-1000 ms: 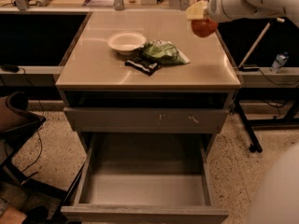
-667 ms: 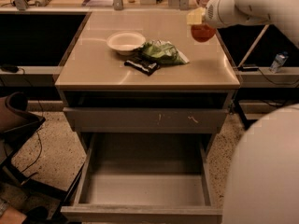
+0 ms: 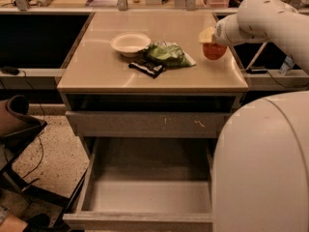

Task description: Pick apple from middle drawer and place on counter

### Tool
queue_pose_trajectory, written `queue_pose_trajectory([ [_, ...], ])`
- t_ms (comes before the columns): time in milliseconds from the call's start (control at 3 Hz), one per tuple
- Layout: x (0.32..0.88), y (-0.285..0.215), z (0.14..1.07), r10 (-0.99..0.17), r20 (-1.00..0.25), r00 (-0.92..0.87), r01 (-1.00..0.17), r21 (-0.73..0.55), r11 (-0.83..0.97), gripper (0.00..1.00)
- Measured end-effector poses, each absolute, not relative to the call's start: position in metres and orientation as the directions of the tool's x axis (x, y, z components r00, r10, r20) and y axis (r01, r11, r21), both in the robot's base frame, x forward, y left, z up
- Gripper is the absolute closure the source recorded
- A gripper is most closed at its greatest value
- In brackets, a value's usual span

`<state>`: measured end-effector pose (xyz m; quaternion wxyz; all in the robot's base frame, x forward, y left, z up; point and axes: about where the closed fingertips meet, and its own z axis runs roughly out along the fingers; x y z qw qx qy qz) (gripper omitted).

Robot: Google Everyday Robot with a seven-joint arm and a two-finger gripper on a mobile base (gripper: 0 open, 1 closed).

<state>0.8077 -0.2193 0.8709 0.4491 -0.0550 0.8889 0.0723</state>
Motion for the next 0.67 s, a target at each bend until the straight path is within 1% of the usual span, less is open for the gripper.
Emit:
queue_pose_trajectory([
  [333, 0.8065, -0.2390, 0.8551, -0.023, -0.785, -0.619, -0.114, 0.061, 0.992, 1.00],
  [667, 0.8063, -0.2402, 0.8553, -0.021, -0.785, -0.618, -0.111, 0.061, 0.992, 0.81],
])
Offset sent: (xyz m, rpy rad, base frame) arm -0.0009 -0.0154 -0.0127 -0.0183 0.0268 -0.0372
